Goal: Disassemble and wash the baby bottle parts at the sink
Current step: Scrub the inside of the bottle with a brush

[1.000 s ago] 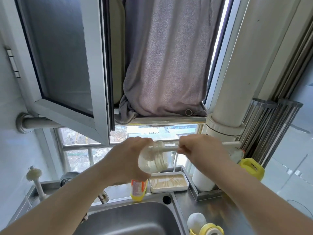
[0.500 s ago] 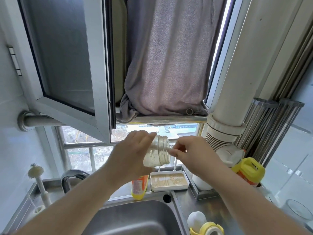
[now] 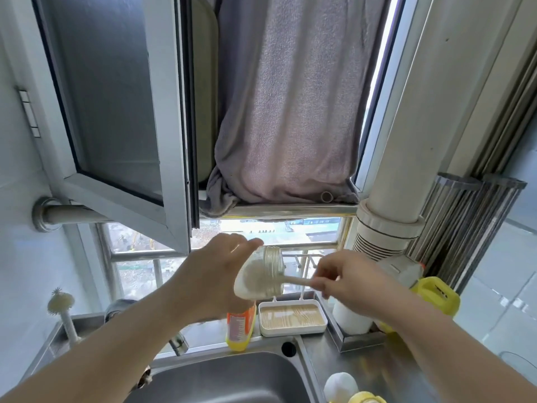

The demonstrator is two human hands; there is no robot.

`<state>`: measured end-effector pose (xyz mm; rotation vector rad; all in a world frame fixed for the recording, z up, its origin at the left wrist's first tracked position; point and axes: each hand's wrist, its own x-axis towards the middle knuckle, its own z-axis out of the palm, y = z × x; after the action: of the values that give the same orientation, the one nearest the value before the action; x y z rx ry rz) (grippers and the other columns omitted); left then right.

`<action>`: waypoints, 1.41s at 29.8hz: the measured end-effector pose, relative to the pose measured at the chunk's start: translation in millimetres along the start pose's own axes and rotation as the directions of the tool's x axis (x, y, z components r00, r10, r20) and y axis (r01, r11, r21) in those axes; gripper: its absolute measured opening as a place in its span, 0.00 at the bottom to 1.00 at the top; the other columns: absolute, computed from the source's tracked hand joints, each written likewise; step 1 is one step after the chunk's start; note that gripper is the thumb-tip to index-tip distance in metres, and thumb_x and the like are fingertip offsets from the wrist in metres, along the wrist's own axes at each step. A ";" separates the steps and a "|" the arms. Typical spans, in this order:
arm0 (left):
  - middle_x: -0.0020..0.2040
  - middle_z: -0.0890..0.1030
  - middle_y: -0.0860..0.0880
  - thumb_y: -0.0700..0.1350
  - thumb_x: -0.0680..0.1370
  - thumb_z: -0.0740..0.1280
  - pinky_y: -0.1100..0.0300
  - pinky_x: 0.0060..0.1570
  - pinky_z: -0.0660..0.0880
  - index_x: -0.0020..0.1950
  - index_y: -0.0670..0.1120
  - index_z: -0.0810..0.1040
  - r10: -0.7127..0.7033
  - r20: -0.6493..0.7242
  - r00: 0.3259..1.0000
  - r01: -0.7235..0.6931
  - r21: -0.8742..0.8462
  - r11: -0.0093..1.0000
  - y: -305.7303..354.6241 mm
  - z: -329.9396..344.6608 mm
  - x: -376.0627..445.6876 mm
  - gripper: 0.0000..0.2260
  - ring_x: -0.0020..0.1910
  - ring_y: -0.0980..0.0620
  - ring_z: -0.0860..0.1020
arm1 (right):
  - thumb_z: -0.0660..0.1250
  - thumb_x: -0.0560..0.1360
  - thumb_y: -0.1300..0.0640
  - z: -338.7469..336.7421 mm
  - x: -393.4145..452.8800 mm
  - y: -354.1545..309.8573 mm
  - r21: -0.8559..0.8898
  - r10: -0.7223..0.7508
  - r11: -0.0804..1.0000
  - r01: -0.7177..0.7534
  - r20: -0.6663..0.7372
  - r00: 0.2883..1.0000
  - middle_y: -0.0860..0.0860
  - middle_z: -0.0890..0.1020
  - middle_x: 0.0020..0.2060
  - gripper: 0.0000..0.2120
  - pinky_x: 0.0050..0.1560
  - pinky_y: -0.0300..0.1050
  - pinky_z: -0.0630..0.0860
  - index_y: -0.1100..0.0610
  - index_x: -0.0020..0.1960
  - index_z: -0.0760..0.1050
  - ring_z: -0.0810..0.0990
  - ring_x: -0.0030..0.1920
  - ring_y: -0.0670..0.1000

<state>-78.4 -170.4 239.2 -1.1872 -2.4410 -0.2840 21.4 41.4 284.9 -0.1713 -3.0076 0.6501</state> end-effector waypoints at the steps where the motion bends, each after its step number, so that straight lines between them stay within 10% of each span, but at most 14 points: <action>1: 0.58 0.78 0.48 0.61 0.56 0.77 0.56 0.39 0.80 0.67 0.52 0.65 0.007 -0.013 1.000 -0.007 -0.005 1.000 2.6 1.5 -0.1 0.43 0.55 0.47 0.77 | 0.67 0.74 0.49 -2.0 0.5 -0.4 -0.050 0.002 0.999 -0.005 -0.054 0.999 0.45 0.80 0.35 0.07 0.36 0.37 0.71 0.48 0.38 0.77 0.76 0.36 0.44; 12: 0.49 0.80 0.47 0.57 0.49 0.79 0.59 0.23 0.76 0.60 0.48 0.72 0.027 -0.063 0.998 -0.020 0.109 0.994 12.1 1.9 7.0 0.42 0.45 0.48 0.80 | 0.67 0.75 0.50 15.0 16.1 -13.1 -0.074 -0.046 0.996 0.043 -0.047 0.998 0.48 0.80 0.37 0.08 0.42 0.46 0.75 0.53 0.42 0.79 0.78 0.39 0.49; 28: 0.51 0.79 0.46 0.56 0.53 0.79 0.57 0.24 0.76 0.62 0.48 0.72 0.034 -0.070 0.997 -0.025 0.136 0.990 -1.5 3.9 3.7 0.39 0.48 0.46 0.79 | 0.65 0.76 0.50 14.2 20.9 -20.3 -0.005 -0.076 0.997 0.078 0.162 0.984 0.45 0.80 0.30 0.11 0.25 0.30 0.64 0.53 0.36 0.76 0.71 0.24 0.40; 42: 0.53 0.80 0.46 0.58 0.51 0.80 0.58 0.28 0.78 0.62 0.49 0.73 0.024 -0.088 0.996 -0.019 0.066 0.998 1.1 0.4 0.0 0.42 0.50 0.46 0.80 | 0.65 0.76 0.48 -6.4 16.9 -16.8 -0.044 -0.043 0.998 0.054 0.235 0.971 0.46 0.82 0.32 0.10 0.31 0.36 0.69 0.51 0.40 0.78 0.74 0.29 0.41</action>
<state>-77.7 -169.6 238.9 -1.1478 -2.3416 -0.2437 3.6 30.9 298.2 -0.0238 -3.2438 0.6315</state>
